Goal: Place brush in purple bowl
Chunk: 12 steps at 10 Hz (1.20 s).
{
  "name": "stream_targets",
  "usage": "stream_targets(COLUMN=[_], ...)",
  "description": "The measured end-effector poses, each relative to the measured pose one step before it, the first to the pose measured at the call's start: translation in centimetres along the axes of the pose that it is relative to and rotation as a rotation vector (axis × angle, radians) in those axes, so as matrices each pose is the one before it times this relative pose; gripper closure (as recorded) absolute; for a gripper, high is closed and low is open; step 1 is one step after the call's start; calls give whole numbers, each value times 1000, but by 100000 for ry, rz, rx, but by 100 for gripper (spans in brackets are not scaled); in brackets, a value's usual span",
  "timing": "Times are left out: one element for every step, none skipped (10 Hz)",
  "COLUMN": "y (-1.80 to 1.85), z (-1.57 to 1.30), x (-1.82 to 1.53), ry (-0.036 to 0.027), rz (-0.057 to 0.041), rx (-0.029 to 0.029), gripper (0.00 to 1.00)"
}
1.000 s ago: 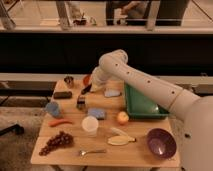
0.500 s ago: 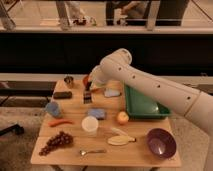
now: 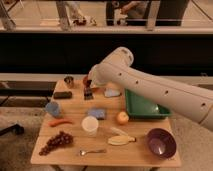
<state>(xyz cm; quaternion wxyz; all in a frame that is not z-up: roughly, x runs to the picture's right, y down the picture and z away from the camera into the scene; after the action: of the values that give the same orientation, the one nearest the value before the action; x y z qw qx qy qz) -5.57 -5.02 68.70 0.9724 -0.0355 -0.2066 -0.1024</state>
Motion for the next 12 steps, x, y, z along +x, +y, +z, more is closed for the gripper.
stream_targets(y=[13, 68, -25, 75, 151, 223, 283, 321, 221, 323, 372, 287], z=[-768, -821, -615, -695, -747, -823, -1000, -1001, -629, -752, -730, -480], x=[544, 933, 529, 777, 918, 764, 617, 834, 410, 307, 858, 645], ry=[1118, 1462, 839, 889, 1087, 967, 852, 1361, 907, 1054, 1712, 1264], rz=[373, 1134, 767, 956, 1147, 1214, 1147, 1267, 672, 622, 1211, 957], rx=[1275, 1338, 1144, 1027, 977, 1057, 1275, 1156, 773, 845, 594, 351], gripper=[100, 100, 100, 100, 100, 100, 100, 100, 100, 100, 100, 100])
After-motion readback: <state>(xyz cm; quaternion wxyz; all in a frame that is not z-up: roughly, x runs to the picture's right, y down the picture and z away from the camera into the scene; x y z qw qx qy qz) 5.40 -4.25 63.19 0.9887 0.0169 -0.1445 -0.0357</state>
